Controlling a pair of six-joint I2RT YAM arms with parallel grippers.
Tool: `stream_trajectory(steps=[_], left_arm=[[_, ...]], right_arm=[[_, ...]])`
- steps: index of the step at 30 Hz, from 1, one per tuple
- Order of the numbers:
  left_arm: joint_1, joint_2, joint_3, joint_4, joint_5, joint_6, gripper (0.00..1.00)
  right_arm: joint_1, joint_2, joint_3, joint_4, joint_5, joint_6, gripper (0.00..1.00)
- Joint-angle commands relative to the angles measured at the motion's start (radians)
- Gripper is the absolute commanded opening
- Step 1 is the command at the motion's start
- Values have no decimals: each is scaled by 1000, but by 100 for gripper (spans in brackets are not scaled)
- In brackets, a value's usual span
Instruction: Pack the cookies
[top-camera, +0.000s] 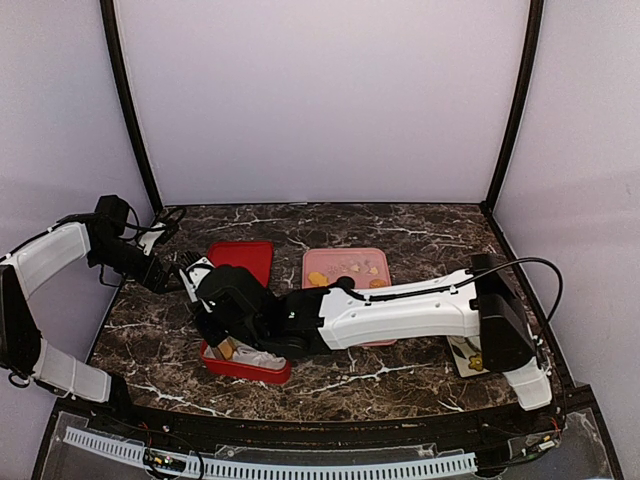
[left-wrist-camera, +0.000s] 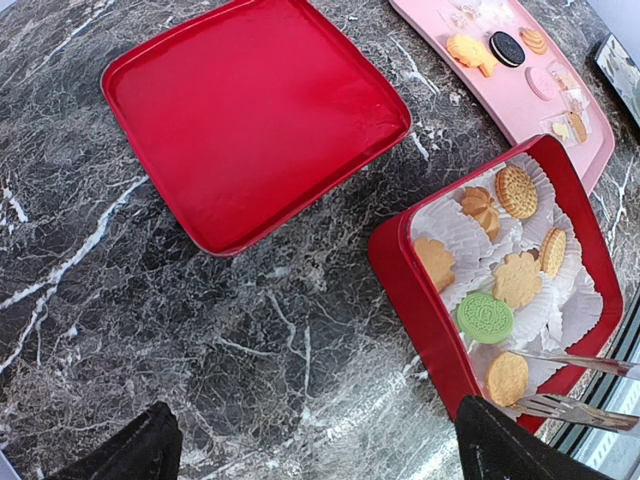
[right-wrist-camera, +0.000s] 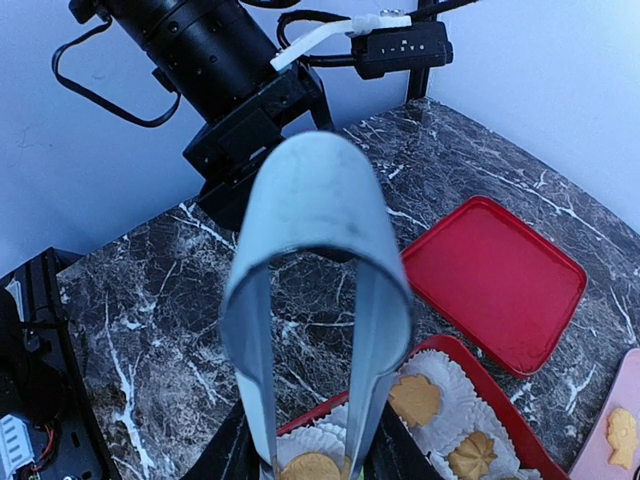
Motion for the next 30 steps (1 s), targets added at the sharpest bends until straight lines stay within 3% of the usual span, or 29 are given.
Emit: stream_trajectory(steps=[1,11,21,30], left_arm=[[6,-14,-7,-11,6,12,98],[6,-16,-15,-10,6,12,98],[6,-22,-21,-9,7,14,98],[6,-28,-20,-11,10,17,98]], right_arm=[[4,2,64,60,-18,20,26],[4,4,60,74,-25,33,28],[1,-15,59,67,3,17,39],[-16,-84,15,84,20,21,40]])
